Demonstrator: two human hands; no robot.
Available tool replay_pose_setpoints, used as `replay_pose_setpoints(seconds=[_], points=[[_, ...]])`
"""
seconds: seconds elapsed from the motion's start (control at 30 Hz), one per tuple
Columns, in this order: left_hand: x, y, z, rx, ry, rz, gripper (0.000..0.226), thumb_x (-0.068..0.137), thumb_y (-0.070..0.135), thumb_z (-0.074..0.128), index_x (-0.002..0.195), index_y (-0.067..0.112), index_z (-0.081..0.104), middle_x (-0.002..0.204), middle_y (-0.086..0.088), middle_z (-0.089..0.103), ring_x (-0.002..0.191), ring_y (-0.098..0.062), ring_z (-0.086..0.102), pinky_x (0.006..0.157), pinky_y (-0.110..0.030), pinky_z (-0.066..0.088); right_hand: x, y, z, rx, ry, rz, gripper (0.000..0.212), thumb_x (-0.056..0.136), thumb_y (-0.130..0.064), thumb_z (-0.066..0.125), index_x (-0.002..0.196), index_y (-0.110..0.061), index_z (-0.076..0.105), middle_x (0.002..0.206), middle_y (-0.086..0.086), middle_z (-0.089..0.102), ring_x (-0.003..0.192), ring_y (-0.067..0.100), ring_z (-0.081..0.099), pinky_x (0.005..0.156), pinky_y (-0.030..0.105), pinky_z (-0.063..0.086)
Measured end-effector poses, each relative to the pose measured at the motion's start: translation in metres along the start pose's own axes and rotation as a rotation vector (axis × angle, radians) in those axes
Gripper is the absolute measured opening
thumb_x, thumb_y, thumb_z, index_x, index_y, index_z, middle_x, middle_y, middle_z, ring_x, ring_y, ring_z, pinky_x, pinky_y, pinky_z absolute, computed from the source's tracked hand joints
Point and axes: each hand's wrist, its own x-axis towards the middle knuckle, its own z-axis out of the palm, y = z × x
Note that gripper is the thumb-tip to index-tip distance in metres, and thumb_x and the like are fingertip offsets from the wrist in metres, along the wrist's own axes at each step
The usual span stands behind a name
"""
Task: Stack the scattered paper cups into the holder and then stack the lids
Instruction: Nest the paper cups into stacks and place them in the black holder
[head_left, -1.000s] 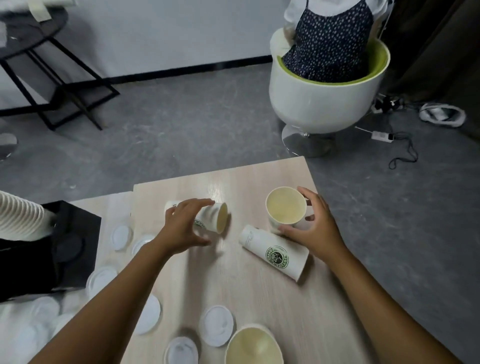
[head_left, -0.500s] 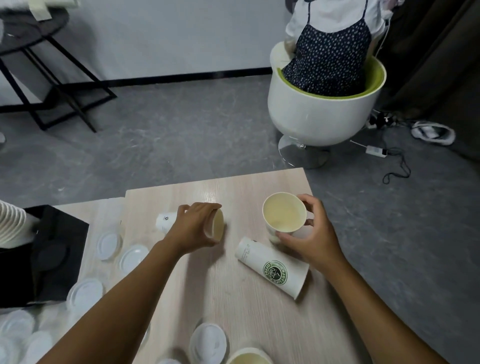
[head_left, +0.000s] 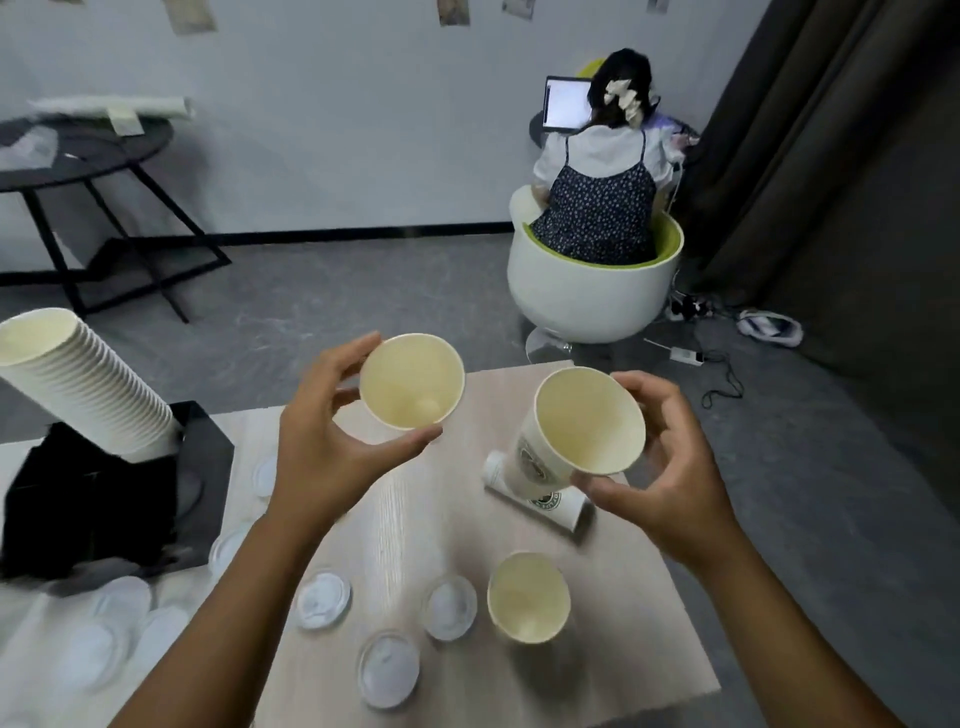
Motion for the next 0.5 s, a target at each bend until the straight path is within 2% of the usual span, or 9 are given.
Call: replay_pose_setpoints(seconds=[0.1, 0.17, 0.23, 0.3, 0.37, 0.5], points=[[-0.014, 0.036, -0.025, -0.14, 0.043, 0.038, 0.095, 0.06, 0.043, 0.096, 0.143, 0.024, 0.055, 0.137, 0.008, 0.064, 0.123, -0.014, 0.064, 0.096, -0.019, 0.053, -0.044, -0.018, 0.01, -0.046, -0.012, 0.041, 0.082, 0.058, -0.032, 0.092, 0.13, -0.043, 0.053, 0.131, -0.012, 0.062, 0.121, 0.014, 0.061, 0.094, 0.033, 0.055], [-0.021, 0.053, -0.035, -0.243, 0.048, 0.056, 0.095, 0.059, 0.044, 0.097, 0.142, 0.026, 0.055, 0.138, 0.009, 0.065, 0.125, -0.015, 0.063, 0.096, -0.022, 0.054, -0.065, -0.02, 0.019, -0.107, -0.013, 0.066, 0.08, 0.06, -0.03, 0.094, 0.126, -0.049, 0.053, 0.129, -0.017, 0.062, 0.119, 0.01, 0.061, 0.094, 0.031, 0.055], [-0.028, 0.065, -0.041, -0.322, 0.037, 0.071, 0.094, 0.058, 0.046, 0.094, 0.141, 0.026, 0.055, 0.138, 0.009, 0.065, 0.126, -0.016, 0.063, 0.097, -0.027, 0.055, -0.082, -0.013, 0.03, -0.17, 0.001, 0.096, 0.08, 0.064, -0.022, 0.097, 0.126, -0.047, 0.053, 0.125, -0.022, 0.062, 0.117, 0.007, 0.061, 0.095, 0.032, 0.055], [-0.037, 0.074, -0.042, -0.353, 0.007, 0.095, 0.094, 0.058, 0.046, 0.093, 0.141, 0.024, 0.054, 0.137, 0.011, 0.065, 0.125, -0.012, 0.064, 0.095, -0.027, 0.055, -0.096, -0.002, 0.042, -0.206, 0.021, 0.121, 0.078, 0.065, -0.019, 0.097, 0.126, -0.04, 0.054, 0.121, -0.023, 0.064, 0.113, 0.005, 0.062, 0.092, 0.031, 0.056], [-0.047, 0.082, -0.041, -0.357, -0.034, 0.125, 0.095, 0.059, 0.046, 0.093, 0.142, 0.022, 0.053, 0.137, 0.011, 0.064, 0.124, -0.009, 0.064, 0.094, -0.024, 0.055, -0.107, 0.011, 0.051, -0.214, 0.035, 0.166, 0.075, 0.065, -0.022, 0.097, 0.125, -0.04, 0.054, 0.119, -0.025, 0.064, 0.11, 0.002, 0.062, 0.087, 0.022, 0.054], [-0.066, 0.085, -0.028, -0.378, -0.152, 0.135, 0.098, 0.06, 0.044, 0.096, 0.145, 0.023, 0.05, 0.138, 0.01, 0.064, 0.126, -0.014, 0.063, 0.096, -0.024, 0.055, -0.124, 0.035, 0.065, -0.209, 0.049, 0.25, 0.075, 0.068, -0.017, 0.096, 0.122, -0.042, 0.052, 0.118, -0.034, 0.06, 0.107, -0.008, 0.058, 0.081, 0.009, 0.047]])
